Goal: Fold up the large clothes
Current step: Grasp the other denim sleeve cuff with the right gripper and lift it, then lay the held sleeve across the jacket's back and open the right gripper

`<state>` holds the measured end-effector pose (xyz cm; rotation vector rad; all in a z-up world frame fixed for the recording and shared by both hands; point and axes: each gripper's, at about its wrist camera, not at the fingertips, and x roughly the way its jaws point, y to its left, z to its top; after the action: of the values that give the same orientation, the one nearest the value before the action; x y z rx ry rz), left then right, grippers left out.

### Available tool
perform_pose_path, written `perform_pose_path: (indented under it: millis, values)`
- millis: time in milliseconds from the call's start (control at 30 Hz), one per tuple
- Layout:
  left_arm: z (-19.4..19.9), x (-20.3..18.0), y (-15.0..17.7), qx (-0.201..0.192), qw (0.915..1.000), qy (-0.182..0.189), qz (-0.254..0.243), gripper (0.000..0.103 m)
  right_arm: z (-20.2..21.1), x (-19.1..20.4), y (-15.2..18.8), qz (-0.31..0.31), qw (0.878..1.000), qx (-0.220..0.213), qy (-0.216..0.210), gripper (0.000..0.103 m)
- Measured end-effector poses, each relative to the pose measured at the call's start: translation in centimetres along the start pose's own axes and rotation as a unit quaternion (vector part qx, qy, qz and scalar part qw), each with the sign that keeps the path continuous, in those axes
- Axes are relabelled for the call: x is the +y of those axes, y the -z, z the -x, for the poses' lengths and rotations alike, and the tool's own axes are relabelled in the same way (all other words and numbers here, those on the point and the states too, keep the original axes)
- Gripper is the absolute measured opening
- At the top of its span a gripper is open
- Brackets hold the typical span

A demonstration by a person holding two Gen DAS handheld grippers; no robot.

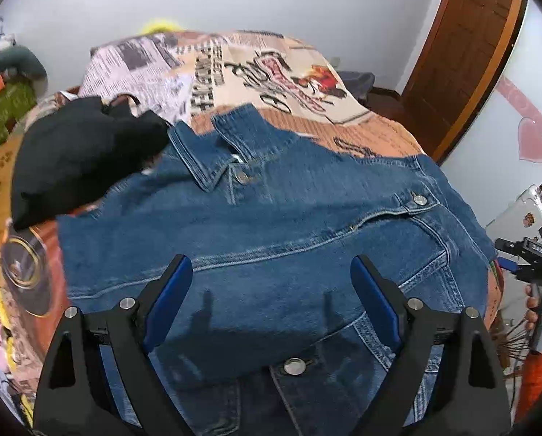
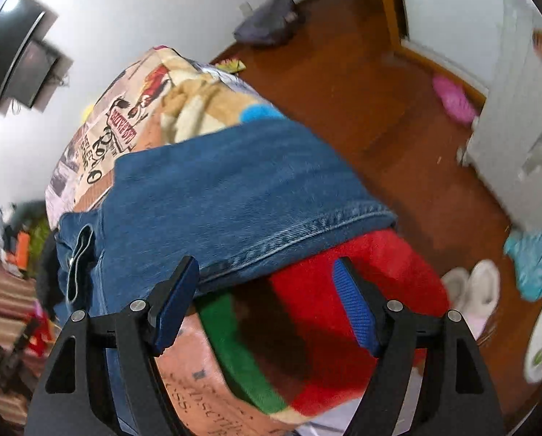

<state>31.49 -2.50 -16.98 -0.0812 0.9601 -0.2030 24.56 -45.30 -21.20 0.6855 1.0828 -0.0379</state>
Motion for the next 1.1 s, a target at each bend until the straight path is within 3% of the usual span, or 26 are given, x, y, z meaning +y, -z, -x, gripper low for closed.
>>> perform_pose_path:
  millis: [200, 300, 367, 400, 433, 567, 733, 867, 1100]
  values:
    - [-0.5, 0.4, 0.2, 0.003, 1.0000, 0.004, 0.008, 0.089, -1.4, -0.8, -1.5, -0.046, 0.998, -0.018, -0.031, 0.076]
    - [-0.7, 0.8, 0.5, 0.008, 0.9999, 0.005, 0.014, 0.089, -1.7, -0.6, -1.8, -0.054, 0.998, -0.034, -0.017, 0.071]
    - [-0.7, 1.3, 0.7, 0.010, 0.9998, 0.003, 0.018, 0.089, -1.7, 0.1, -1.9, -0.047, 0.997, -0.049, 0.020, 0.055]
    - [-0.6, 1.5, 0.8, 0.010, 0.9998, 0.002, 0.020, 0.089, -1.6, 0.5, -1.9, -0.042, 0.997, -0.059, 0.038, 0.041]
    - [-0.6, 1.7, 0.9, 0.009, 0.9997, 0.001, 0.022, 0.089, -1.5, 0.6, -2.0, -0.039, 0.996, -0.064, 0.042, 0.033]
    - [-0.1, 2.5, 1.3, 0.003, 0.9996, -0.005, 0.026, 0.089, 0.8, 2.0, -2.3, -0.018, 0.994, -0.097, 0.035, 0.021]
    - [0.8, 3.3, 1.4, -0.010, 0.9994, -0.010, 0.031, 0.089, 5.0, 6.1, -3.0, 0.030, 0.989, -0.141, -0.020, 0.012]
    - [1.5, 3.3, 1.8, -0.023, 0.9991, -0.011, 0.036, 0.089, 8.0, 12.5, -2.5, 0.099, 0.978, -0.168, -0.071, 0.010]
    - [3.5, 2.5, 2.3, -0.047, 0.9988, -0.014, 0.008, 0.089, 6.8, 22.0, 2.3, 0.221, 0.957, -0.129, -0.136, 0.010]
